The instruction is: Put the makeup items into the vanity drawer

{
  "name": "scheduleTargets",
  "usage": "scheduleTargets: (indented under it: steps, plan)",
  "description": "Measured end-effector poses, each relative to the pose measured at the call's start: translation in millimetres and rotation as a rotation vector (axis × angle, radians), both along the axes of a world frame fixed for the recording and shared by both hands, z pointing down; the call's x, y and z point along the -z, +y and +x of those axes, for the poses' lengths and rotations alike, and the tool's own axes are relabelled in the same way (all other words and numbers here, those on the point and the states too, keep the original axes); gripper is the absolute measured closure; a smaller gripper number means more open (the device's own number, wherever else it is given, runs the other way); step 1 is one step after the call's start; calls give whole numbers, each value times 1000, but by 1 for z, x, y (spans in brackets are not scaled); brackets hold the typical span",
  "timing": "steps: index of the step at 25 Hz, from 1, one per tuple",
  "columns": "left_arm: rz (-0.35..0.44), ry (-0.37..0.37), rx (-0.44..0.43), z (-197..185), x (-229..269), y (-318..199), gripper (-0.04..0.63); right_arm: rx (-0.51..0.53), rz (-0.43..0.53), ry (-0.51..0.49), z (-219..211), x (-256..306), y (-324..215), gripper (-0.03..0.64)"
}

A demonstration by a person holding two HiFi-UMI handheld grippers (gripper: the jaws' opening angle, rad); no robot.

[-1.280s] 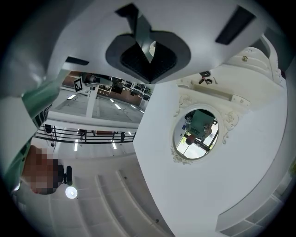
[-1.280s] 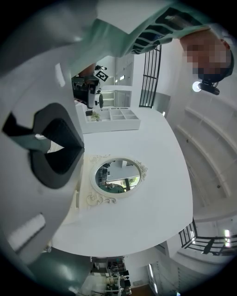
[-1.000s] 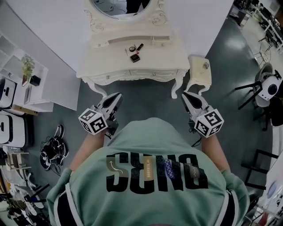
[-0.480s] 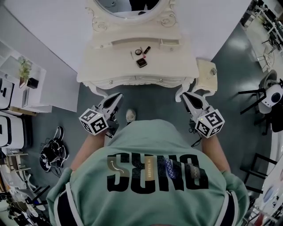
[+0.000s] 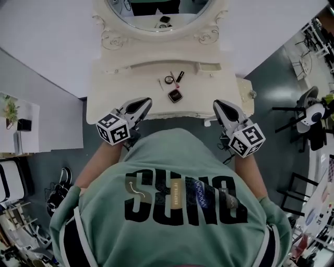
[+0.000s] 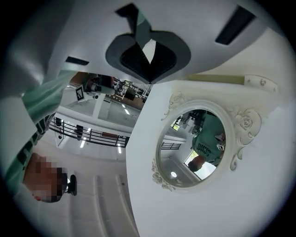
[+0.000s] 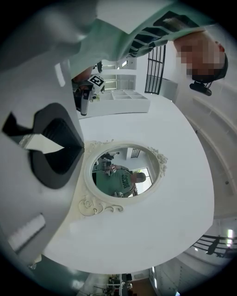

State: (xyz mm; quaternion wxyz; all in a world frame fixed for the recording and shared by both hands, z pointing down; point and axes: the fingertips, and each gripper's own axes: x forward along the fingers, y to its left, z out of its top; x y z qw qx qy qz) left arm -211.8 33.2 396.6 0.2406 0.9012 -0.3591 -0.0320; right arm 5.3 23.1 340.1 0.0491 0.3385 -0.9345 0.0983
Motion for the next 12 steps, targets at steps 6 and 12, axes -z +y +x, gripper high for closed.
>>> scheduleTargets:
  steps: [6, 12]
  plan:
    - [-44, -16, -19, 8, -23, -52, 591, 47, -29, 42, -9, -11, -49, 607]
    - [-122, -96, 79, 44, -57, -80, 591, 152, -73, 12, 30, -34, -103, 607]
